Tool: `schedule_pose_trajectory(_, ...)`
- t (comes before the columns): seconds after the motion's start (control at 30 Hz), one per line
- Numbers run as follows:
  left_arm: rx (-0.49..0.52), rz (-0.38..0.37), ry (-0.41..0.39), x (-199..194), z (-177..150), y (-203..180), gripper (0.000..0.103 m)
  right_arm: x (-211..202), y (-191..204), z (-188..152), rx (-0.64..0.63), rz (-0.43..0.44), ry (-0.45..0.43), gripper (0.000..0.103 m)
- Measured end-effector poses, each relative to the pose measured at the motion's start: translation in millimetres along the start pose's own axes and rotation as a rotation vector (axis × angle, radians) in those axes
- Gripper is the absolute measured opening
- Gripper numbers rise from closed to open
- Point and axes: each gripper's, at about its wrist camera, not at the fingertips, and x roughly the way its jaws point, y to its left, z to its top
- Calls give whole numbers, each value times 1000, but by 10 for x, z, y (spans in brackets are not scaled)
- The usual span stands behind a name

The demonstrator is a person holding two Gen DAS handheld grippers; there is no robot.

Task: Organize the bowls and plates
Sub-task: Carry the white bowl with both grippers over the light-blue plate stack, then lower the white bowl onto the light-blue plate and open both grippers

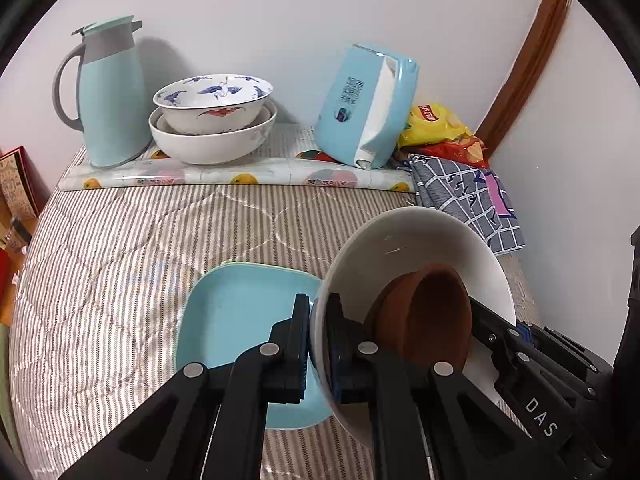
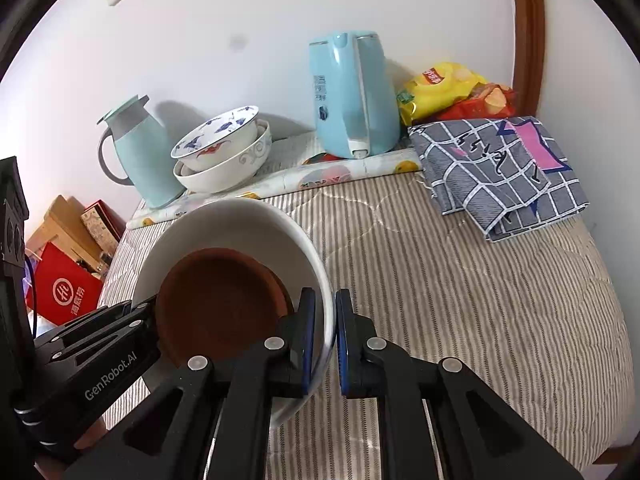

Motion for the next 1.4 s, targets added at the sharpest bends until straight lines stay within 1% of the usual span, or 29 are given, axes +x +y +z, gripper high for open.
schedule_pose_trajectory(0.33, -34, 19, 11, 41, -19, 245, 9, 154, 200, -21, -24, 17, 26, 10)
schedule_pose_trajectory(0.7, -78, 36, 44, 187, -73, 504, 9, 415, 380, -77, -45, 29, 78, 10)
schedule_pose_trajectory(1.4, -128, 51, 118, 569, -138, 796, 9, 934, 490, -158, -55, 29, 184, 9)
